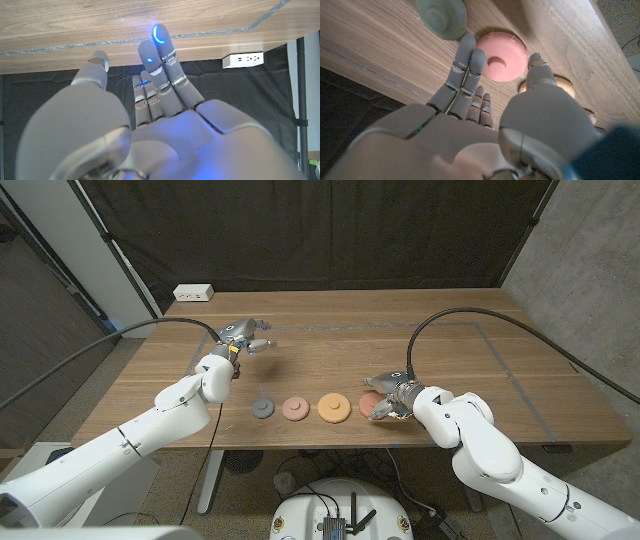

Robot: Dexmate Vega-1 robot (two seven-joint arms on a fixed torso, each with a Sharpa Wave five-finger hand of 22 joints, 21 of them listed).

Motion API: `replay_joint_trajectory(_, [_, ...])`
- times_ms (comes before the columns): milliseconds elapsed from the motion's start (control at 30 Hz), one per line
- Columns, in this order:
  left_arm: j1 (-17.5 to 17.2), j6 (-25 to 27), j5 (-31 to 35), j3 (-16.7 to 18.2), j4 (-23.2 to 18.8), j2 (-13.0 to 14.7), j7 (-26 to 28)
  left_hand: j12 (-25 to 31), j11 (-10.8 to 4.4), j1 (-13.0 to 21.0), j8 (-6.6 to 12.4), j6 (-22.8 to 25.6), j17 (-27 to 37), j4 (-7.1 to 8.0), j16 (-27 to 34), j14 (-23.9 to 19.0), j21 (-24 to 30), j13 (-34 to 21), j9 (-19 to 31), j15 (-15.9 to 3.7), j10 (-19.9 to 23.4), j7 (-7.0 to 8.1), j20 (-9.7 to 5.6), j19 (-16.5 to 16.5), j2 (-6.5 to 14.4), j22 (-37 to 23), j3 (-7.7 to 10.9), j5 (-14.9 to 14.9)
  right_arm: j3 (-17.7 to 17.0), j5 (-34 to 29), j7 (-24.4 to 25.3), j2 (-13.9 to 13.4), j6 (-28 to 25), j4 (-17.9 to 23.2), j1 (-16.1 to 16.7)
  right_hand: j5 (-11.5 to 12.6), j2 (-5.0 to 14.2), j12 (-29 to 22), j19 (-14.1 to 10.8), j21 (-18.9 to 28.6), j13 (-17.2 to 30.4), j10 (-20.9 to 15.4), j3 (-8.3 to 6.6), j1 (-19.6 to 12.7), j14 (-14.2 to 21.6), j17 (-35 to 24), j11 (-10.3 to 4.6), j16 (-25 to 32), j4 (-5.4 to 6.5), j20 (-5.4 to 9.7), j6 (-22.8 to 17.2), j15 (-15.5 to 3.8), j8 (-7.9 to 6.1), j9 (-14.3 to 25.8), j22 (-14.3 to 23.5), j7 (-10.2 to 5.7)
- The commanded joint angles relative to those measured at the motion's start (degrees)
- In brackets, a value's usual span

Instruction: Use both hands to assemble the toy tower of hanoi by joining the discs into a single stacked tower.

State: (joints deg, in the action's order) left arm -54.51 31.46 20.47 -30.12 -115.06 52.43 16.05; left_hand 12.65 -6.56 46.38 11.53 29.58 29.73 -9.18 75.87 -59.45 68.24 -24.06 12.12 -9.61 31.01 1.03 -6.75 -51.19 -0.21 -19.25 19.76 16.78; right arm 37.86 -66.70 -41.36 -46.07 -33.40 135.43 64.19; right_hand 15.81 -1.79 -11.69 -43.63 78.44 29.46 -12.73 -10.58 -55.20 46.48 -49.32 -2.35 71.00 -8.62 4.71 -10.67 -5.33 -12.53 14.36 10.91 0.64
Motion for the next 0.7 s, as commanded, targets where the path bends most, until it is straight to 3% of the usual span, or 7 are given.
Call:
replay_joint_trajectory(33, [0.05,-0.38,-0.24,0.05,0.59,-0.36,0.15,-0.07,-0.21,0.0,0.09,0.59,0.08,-0.14,0.43,0.29,0.35,-0.24,0.15,-2.97,0.37,0.06,-5.02,0.24,0.34,0.0,-0.05,0.38,0.88,-1.94,-3.05,0.91,-0.4,-1.59,-1.37,-0.29,0.34,-0.48,-0.12,0.48,-0.01,-0.72,-0.08,-0.07,0.2,-0.06,0.1,0.35,0.21,7.2,-0.67,-7.21,-0.32,0.02,0.17,-0.09])
replay_joint_trajectory(700, [0.8,-1.28,-0.59,-0.41,2.12,-0.81,0.0,-0.11,-0.14,-0.08,0.09,0.68,-0.01,-0.14,0.61,0.37,1.06,-0.27,0.15,-2.97,0.54,0.01,-5.03,0.5,0.38,0.29,0.03,0.43,1.93,-2.91,-6.04,2.3,0.3,-3.8,-3.02,-0.02,0.99,-0.5,-0.06,0.76,-0.06,-1.15,-0.26,0.1,0.28,0.22,-0.01,0.56,0.37,7.18,-0.69,-7.21,-0.28,-0.08,0.14,-0.33])
